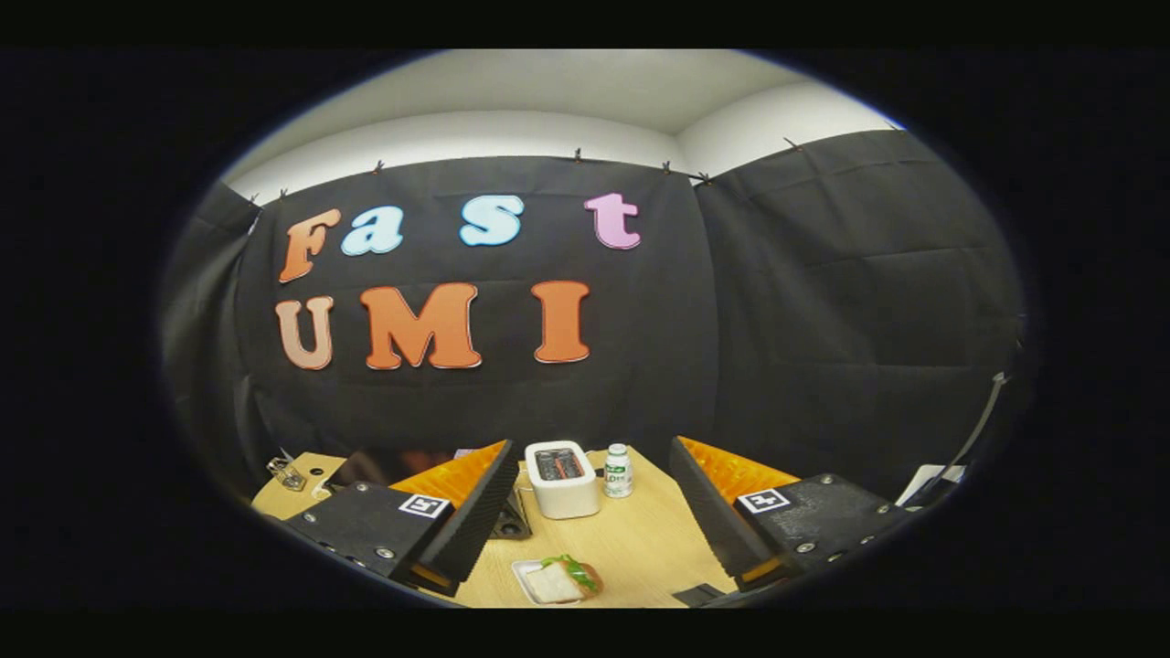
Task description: Open the toaster oven, put the food inside, and close the toaster oven door.
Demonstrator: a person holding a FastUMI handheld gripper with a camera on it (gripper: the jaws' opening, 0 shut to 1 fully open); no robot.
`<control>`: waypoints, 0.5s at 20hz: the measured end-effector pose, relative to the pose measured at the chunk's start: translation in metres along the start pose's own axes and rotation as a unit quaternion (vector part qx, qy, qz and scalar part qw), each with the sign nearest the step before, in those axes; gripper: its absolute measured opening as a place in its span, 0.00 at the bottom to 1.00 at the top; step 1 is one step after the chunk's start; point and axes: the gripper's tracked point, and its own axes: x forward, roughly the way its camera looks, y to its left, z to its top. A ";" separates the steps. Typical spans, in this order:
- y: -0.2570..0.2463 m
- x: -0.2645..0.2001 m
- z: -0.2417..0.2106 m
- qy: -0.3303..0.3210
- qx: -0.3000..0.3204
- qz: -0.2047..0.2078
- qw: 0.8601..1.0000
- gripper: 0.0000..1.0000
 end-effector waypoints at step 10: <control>0.037 0.012 -0.005 0.010 -0.006 0.027 1.000 0.99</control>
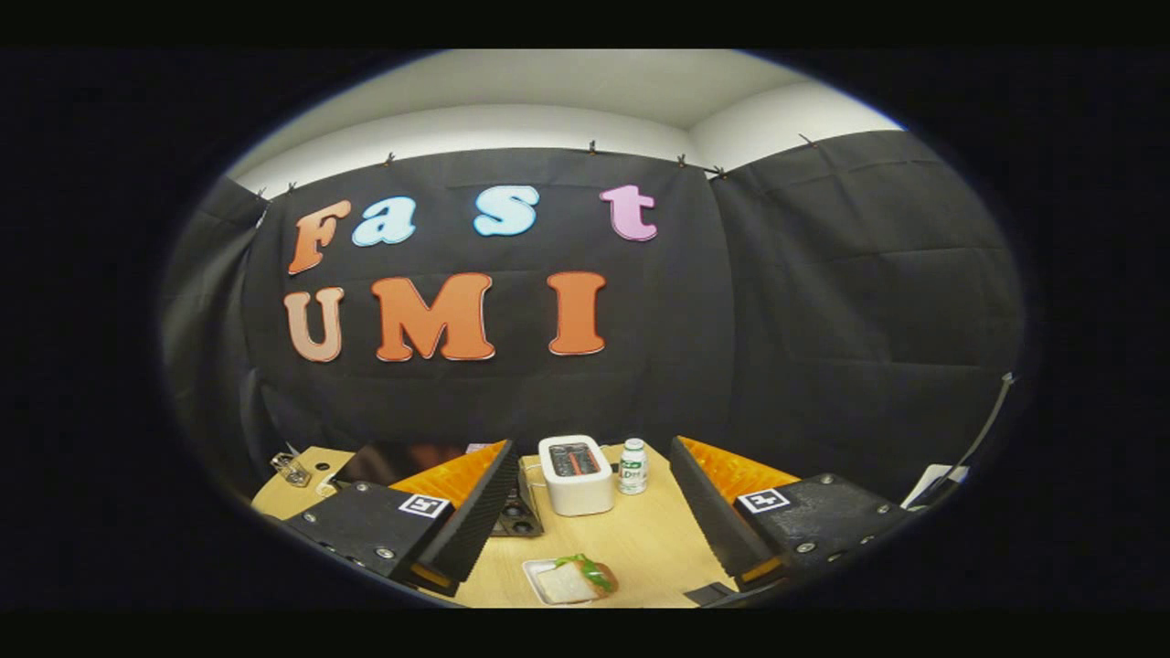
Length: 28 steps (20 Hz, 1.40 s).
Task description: Open the toaster oven, put the food inside, and close the toaster oven door.
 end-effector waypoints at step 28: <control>0.262 0.121 -0.211 0.172 -0.036 0.135 0.975 0.99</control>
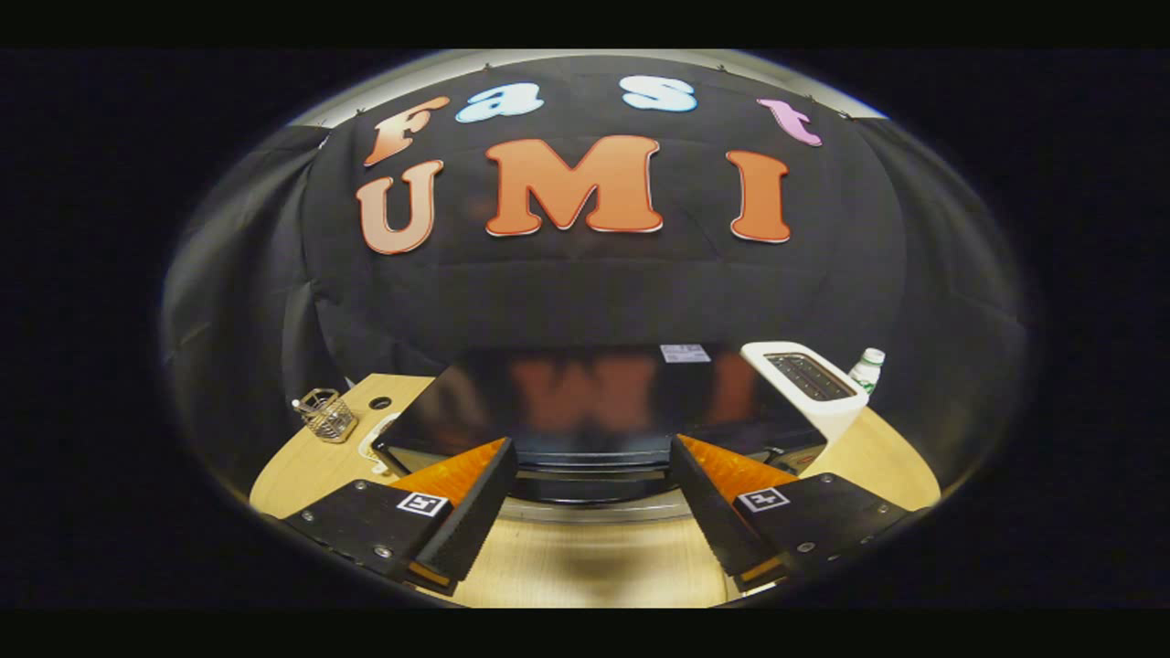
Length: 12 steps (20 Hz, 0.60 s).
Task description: Open the toaster oven, put the food inside, and close the toaster oven door.
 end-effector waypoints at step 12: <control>0.003 -0.016 -0.015 0.013 -0.010 -0.004 1.000 1.00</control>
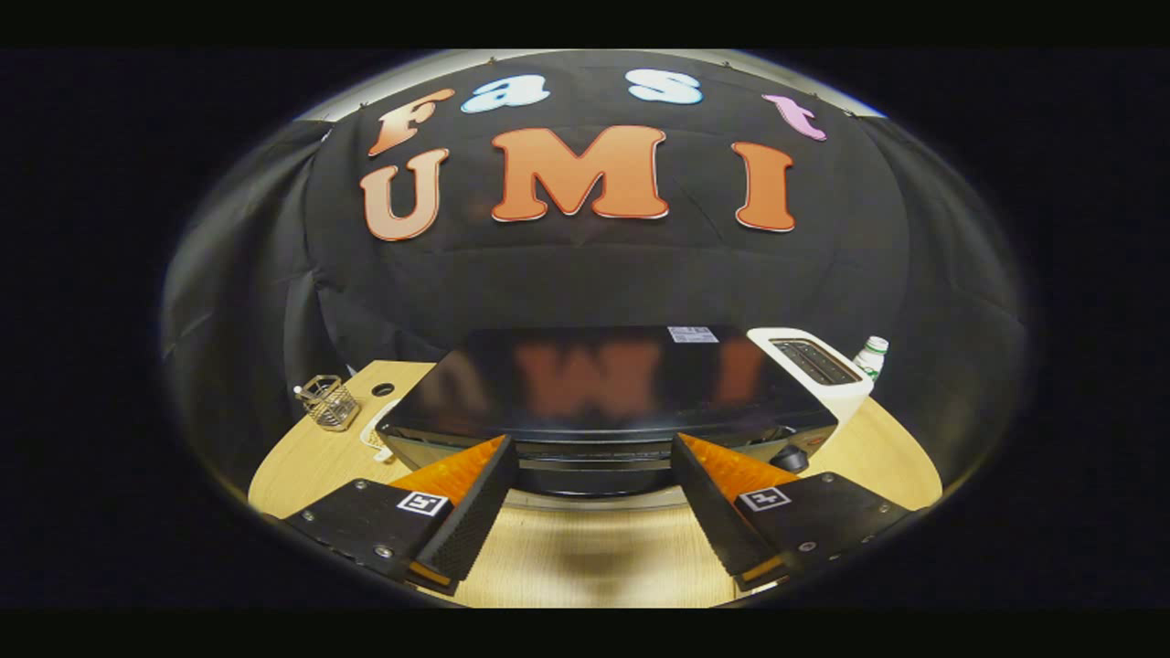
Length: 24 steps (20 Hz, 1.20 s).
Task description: Open the toaster oven, put the food inside, and close the toaster oven door.
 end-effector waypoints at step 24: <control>-0.004 -0.078 -0.156 0.080 -0.021 -0.015 0.996 0.99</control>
